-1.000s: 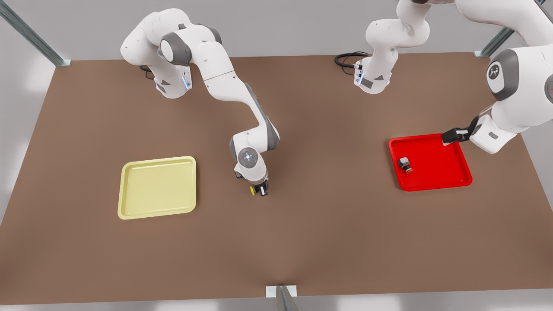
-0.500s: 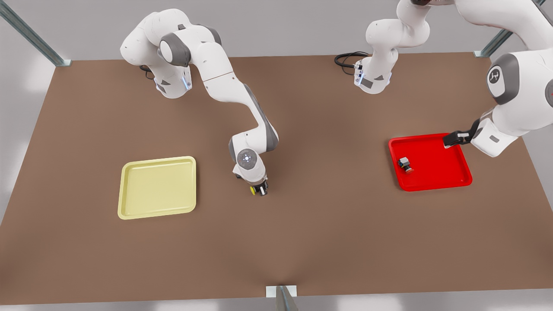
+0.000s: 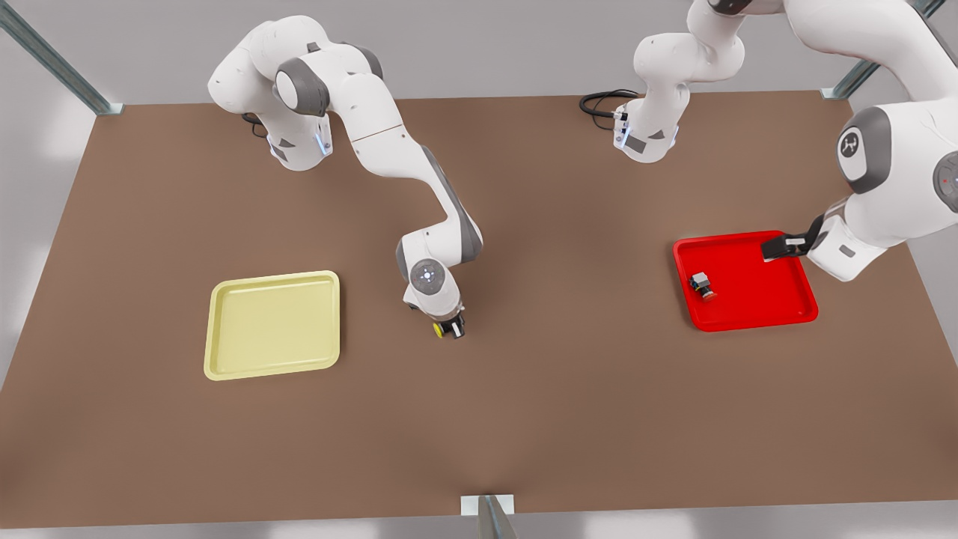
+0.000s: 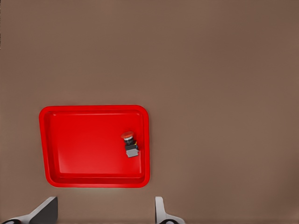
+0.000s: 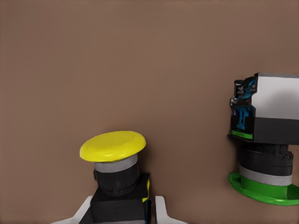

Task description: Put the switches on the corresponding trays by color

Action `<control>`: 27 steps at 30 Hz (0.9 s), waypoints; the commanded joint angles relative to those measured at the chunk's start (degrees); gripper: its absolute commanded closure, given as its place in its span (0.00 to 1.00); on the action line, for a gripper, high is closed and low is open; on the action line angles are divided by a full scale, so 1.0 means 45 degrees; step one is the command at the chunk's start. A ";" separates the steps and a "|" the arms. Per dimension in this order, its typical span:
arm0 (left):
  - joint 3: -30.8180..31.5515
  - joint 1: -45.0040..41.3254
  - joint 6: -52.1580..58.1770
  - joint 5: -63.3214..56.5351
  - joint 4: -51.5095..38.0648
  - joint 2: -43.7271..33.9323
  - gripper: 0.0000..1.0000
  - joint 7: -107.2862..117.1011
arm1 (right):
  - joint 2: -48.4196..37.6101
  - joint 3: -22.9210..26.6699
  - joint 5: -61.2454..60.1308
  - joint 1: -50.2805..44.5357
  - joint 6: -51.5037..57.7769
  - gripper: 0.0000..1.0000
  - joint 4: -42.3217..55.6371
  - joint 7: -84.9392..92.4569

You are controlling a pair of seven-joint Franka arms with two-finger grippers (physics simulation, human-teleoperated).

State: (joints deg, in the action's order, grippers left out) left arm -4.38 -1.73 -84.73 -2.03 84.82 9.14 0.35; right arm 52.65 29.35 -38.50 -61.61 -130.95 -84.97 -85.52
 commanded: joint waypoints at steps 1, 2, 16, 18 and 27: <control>0.0017 0.0013 0.0000 -0.0017 0.0000 0.0001 0.00 -0.0018 | -0.0001 0.0000 0.0000 0.0019 -0.0001 0.43 -0.0004 0.0000; 0.0017 0.0052 0.0000 -0.0036 0.0000 -0.0019 0.00 -0.0019 | -0.0001 -0.0019 0.0000 0.0058 -0.0001 0.43 -0.0004 0.0000; 0.0036 -0.0026 -0.0020 0.0022 -0.0352 0.0313 0.00 0.0118 | -0.0040 -0.0019 0.0000 0.0078 0.0038 0.45 -0.0043 0.0585; 0.0056 -0.0065 -0.0020 0.0022 -0.0391 0.0333 0.00 0.0118 | -0.0040 -0.0019 0.0000 0.0098 0.0038 0.48 -0.0043 0.0605; 0.0056 0.0052 0.0000 -0.0017 -0.0430 0.0313 0.00 0.0040 | -0.0275 -0.0019 0.0000 0.0175 0.0058 0.48 -0.0082 0.0820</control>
State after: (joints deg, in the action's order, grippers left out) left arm -4.13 -1.43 -84.73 -2.08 82.88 10.55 0.53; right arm 51.02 29.27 -38.55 -60.82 -130.87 -85.42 -81.79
